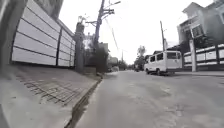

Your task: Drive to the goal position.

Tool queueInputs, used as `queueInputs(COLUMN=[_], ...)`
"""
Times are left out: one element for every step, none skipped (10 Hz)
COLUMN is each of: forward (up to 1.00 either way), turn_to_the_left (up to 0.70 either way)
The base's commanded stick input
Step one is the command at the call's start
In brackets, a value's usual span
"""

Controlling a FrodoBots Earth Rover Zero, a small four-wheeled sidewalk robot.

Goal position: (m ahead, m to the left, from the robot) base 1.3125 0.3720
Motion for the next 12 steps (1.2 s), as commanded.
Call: queueInputs(forward=[0.70,0.70,0.70,0.70,0.70,0.70,0.70,0.70,0.70,0.70,0.70,0.70], turn_to_the_left=[0.00,0.00,0.00,0.00,0.00,0.00,0.00,0.00,-0.01,-0.02,-0.02,-0.02])
